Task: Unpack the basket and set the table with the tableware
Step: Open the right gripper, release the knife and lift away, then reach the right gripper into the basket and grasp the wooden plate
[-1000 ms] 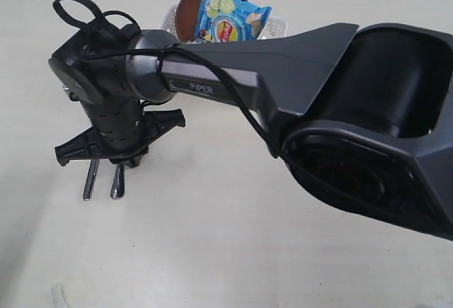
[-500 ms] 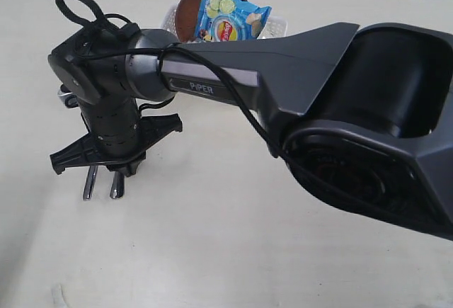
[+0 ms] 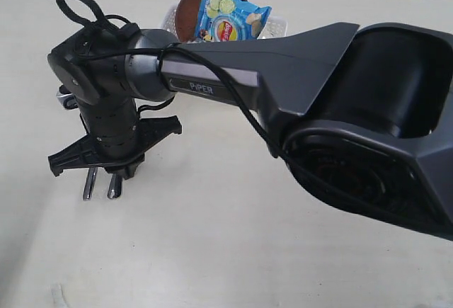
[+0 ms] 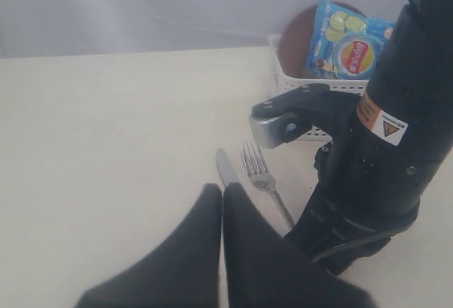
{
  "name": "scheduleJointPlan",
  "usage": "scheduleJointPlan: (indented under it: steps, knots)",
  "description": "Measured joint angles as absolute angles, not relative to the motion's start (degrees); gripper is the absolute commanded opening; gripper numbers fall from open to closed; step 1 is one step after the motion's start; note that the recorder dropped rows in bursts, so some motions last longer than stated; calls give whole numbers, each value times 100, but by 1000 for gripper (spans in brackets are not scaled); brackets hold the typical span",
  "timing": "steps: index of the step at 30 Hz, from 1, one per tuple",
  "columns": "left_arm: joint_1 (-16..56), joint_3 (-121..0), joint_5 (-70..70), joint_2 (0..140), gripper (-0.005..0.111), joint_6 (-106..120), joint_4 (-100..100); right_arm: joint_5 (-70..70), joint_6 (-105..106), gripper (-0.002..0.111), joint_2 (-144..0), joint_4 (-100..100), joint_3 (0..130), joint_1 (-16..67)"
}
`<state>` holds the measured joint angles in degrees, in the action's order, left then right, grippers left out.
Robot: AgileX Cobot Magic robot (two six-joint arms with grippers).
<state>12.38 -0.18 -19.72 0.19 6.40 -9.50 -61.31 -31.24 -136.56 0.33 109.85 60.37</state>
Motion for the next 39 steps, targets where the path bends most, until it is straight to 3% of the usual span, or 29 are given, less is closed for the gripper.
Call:
scheduleJointPlan:
  steps: [9,17,30,39]
  knots:
    - [1238,-18,-1972,19,0,640,-950,-6165,-3087,0,-13357,-472,10985,6037]
    - [1238,-18,-1972,19,0,640,-950,-6464,-2777,0,-12196,-1818,10985,5923]
    - [1238,-18,-1972,19,0,640,-950,-6936,-1737,0,-10271,-2276,10936,5401]
    - [1238,-18,-1972,19,0,640,-950,-6764,-1364,0,-9775,-2497,9666,4111]
